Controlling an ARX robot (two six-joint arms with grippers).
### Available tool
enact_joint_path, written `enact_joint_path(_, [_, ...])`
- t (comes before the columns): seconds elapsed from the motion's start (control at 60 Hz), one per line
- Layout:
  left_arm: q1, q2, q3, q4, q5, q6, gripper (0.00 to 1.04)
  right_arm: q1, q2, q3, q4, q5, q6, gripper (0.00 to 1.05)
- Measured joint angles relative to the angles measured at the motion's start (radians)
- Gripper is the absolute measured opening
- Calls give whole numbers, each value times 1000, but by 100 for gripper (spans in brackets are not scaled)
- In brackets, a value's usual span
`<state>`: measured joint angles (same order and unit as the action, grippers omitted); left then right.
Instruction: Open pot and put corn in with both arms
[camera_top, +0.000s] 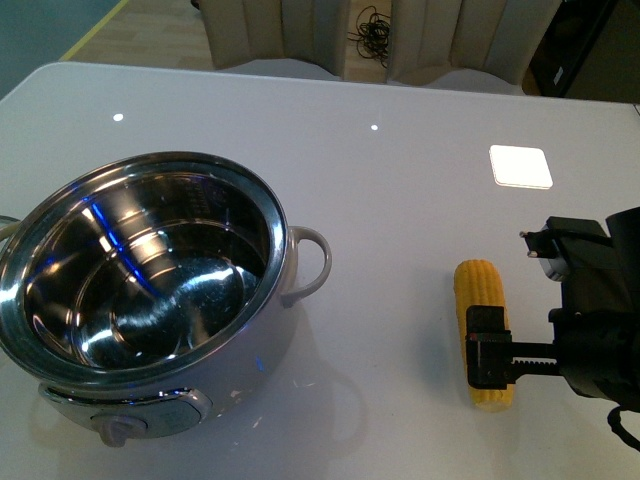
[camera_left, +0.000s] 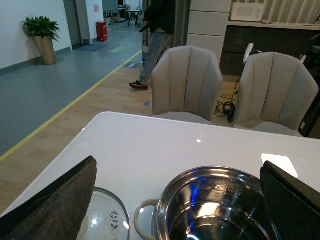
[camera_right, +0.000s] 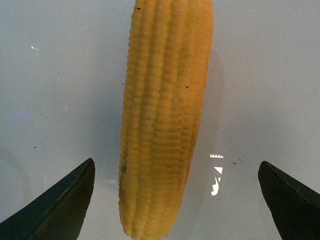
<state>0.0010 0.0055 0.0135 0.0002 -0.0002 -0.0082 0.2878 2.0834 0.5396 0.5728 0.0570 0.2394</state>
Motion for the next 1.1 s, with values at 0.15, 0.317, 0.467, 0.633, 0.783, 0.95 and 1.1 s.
enact_joint_path(0.15, [0, 0, 0, 0, 0, 0, 98, 4, 51, 48, 2, -14, -9, 96])
enact_joint_path(0.317, [0, 0, 0, 0, 0, 0, 98, 14, 105, 93, 3, -11, -24, 96])
enact_joint_path(0.467, [0, 0, 0, 0, 0, 0, 98, 19, 152, 127, -4, -2, -34, 95])
enact_joint_path(0.633, [0, 0, 0, 0, 0, 0, 98, 20, 180, 138, -8, 2, -45, 65])
enact_joint_path(0.783, [0, 0, 0, 0, 0, 0, 98, 20, 180, 136, -8, 2, -46, 41])
enact_joint_path(0.95, [0, 0, 0, 0, 0, 0, 98, 19, 155, 105, -4, -18, -46, 28])
enact_joint_path(1.1, [0, 0, 0, 0, 0, 0, 98, 9, 83, 68, -11, -43, -48, 23])
